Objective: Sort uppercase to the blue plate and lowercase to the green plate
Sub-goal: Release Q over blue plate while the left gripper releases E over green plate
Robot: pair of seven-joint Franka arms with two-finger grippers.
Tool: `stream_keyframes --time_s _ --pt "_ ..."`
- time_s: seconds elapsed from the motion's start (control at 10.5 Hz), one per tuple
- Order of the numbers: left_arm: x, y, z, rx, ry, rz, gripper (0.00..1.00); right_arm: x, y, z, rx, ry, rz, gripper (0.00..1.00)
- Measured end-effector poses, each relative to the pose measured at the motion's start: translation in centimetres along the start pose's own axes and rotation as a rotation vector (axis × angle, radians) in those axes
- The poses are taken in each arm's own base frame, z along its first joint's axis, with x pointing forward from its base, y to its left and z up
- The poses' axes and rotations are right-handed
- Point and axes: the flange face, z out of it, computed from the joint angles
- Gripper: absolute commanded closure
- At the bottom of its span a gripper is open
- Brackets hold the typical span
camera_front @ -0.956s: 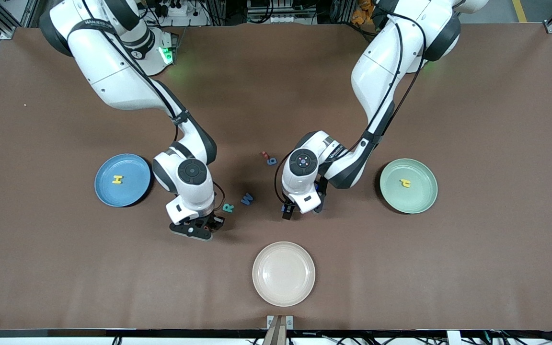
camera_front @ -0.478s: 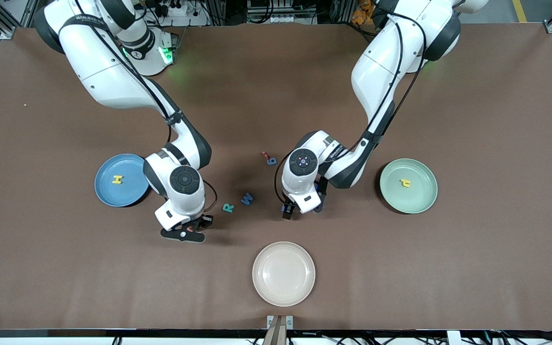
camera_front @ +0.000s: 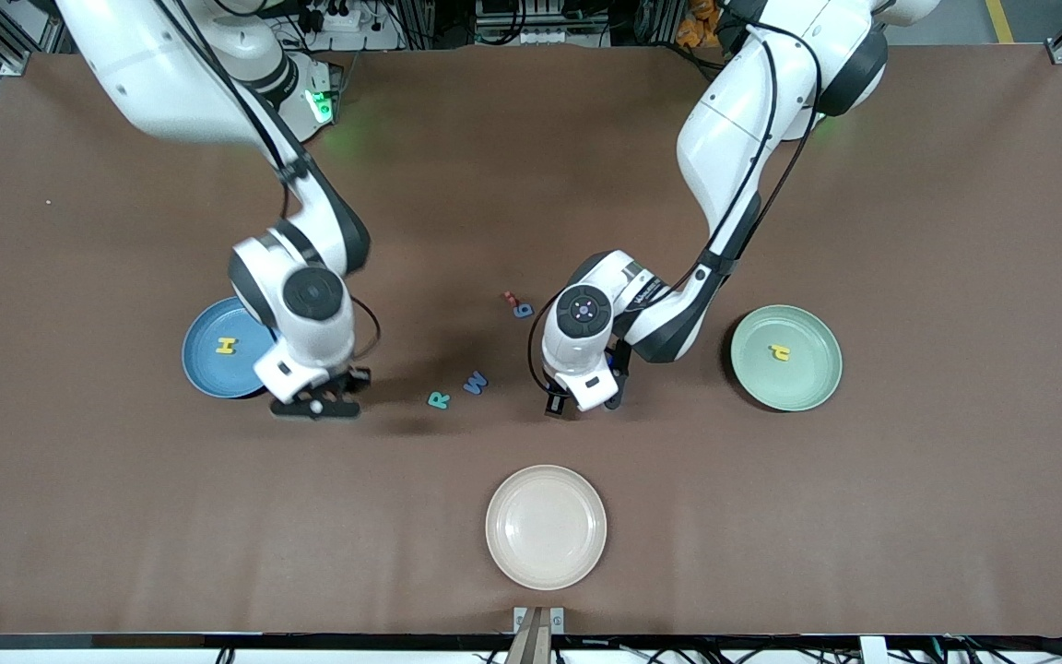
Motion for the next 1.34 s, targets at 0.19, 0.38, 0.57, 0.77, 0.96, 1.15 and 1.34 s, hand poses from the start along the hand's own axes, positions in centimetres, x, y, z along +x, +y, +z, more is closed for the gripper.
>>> stream_keyframes --time_s 0.19,0.38,0.57,0.77,0.96,1.15,1.34 --pt "0.5 0.0 -0.3 0.019 0.017 -0.003 1.00 -4.4 6.4 1.3 0.000 0.011 -0.055 0.78" --pt "1.7 0.6 -2.2 0.043 0.040 -0.013 1.00 -7.4 12.9 3.5 0.021 0.034 -0.093 0.78" --pt "4.1 1.2 -5.1 0.076 0.066 -0.007 1.00 -9.0 17.2 5.7 0.036 0.053 -0.114 0.57" --pt "8.3 1.2 -6.8 0.101 0.079 0.020 1.00 -9.2 17.5 5.9 0.043 0.064 -0.116 0.21" --pt "13.8 0.1 -7.5 0.148 0.091 0.068 1.00 -9.2 17.0 5.7 0.049 0.069 -0.108 0.19" --pt "20.4 -1.9 -8.2 0.204 0.094 0.123 1.00 -9.0 15.3 5.1 0.076 0.076 -0.022 0.21" --pt "26.7 -4.2 -9.8 0.239 0.087 0.169 1.00 -9.0 8.8 2.9 0.174 0.079 0.100 0.22"
